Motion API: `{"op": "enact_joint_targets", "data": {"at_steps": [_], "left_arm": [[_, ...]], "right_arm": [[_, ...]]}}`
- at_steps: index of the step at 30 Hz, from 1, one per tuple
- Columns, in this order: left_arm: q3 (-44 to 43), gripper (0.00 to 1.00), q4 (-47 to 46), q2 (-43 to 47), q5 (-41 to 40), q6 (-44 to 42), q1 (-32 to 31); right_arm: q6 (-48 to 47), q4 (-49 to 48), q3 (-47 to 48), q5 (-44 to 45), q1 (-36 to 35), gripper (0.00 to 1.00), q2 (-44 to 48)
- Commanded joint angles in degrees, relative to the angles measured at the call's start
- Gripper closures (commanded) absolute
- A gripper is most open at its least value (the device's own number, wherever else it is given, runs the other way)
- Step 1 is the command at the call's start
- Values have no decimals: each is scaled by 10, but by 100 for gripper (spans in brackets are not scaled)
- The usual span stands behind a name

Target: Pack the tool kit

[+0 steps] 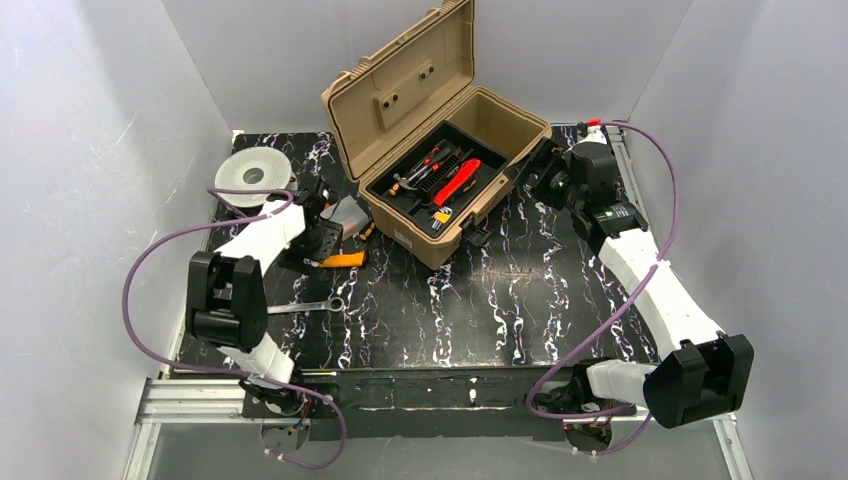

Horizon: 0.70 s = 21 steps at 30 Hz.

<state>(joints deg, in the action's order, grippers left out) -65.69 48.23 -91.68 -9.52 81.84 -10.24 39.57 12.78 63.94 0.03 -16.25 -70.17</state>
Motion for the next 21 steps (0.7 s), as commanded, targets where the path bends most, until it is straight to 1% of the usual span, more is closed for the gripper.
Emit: {"op": "enact_joint_targets", "data": {"at_steps": [1,6,9,12,13,15,17,19,21], "left_arm": [[-22,20,39,-34,6,33,3],[-27,19,14,-85,-1,46,3],[-20,20,-14,-110,11,54,3],[-9,23,-31,-130,25,62,4],[-4,26,-38,-136,32,64,5],[7,42,-48,-138,42,66,7],[21,58,-49,-127,33,69,7],[36,71,-48,-92,10,68,7],[54,85,-48,-45,-17,69,7]], "right_arm": [[0,-29,-4,13,1,12,24],[-5,-34,-8,16,1,12,35],[-6,-35,-9,14,1,12,39],[-6,-37,-12,11,1,12,41],[-6,-37,-14,10,1,12,41],[-6,-38,-16,10,1,12,42],[-6,-38,-18,11,1,12,44],[-6,-39,-19,12,1,12,46],[-6,-41,-21,5,1,12,48]]}}
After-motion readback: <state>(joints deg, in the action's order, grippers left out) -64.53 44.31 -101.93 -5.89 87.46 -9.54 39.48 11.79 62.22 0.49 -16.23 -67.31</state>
